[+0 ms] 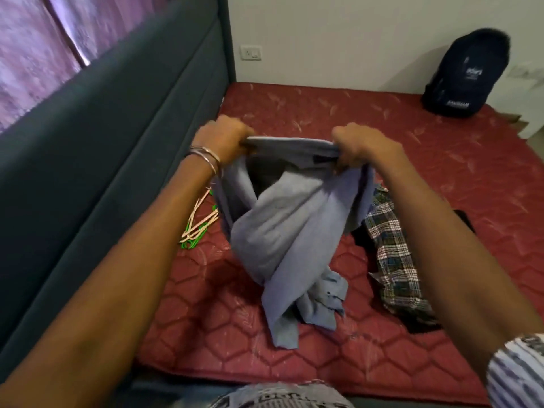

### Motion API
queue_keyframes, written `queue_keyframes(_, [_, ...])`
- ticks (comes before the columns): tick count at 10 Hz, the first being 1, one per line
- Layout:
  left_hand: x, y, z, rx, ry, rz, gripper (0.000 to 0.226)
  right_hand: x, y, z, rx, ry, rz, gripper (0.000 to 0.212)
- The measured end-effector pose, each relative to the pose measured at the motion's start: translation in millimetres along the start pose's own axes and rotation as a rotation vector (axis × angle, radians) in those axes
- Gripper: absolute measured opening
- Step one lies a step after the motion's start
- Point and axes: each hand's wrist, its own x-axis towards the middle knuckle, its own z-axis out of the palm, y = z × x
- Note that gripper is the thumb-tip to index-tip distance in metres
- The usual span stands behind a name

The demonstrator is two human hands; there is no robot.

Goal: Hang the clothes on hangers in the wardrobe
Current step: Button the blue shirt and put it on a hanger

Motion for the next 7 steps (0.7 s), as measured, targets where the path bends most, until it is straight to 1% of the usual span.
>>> queue_keyframes(1, [1.0, 14.9, -20.6, 0.314, 0.364, -0.230, 0.011, 2.7, -8.9, -7.8, -0.006, 0.456, 0.165, 0.030])
queue_keyframes(2, [-5.9, 12.8, -49.7, 0.388, 0.832, -0.319, 0.010, 4.8, -0.6, -29.2, -0.286, 1.066, 0.234, 0.017])
queue_keyframes(3, [-30.2, 20.5, -33.6, 0.055, 0.972, -0.485, 0.034, 0.7, 17.3, 10.5, -0.154, 1.413, 0.092, 0.013])
queue_keyframes(4, [-93.6, 14.9, 51.2, -0.010, 0.330, -0.282, 0.036, -28.9, 20.5, 89.2, 0.084, 0.738, -0.321, 0.020])
queue_keyframes(5, [-147.3, 15.2, 103.4, -0.110, -0.827, -0.245, 0.007, -54.3, 26.0, 143.5, 0.182, -0.496, -0.377, 0.016])
queue_keyframes(6, [-158.6, 14.3, 80.1, -0.235, -1.028, -0.293, 0.013, -67.7, 36.2, 146.6, 0.396, -0.678, -0.412, 0.024])
queue_keyframes(7, [-153.2, 14.0, 14.8, -0.632, -0.809, -0.320, 0.047, -86.9, 57.6, 100.7, 0.719, -0.694, -0.431, 0.018])
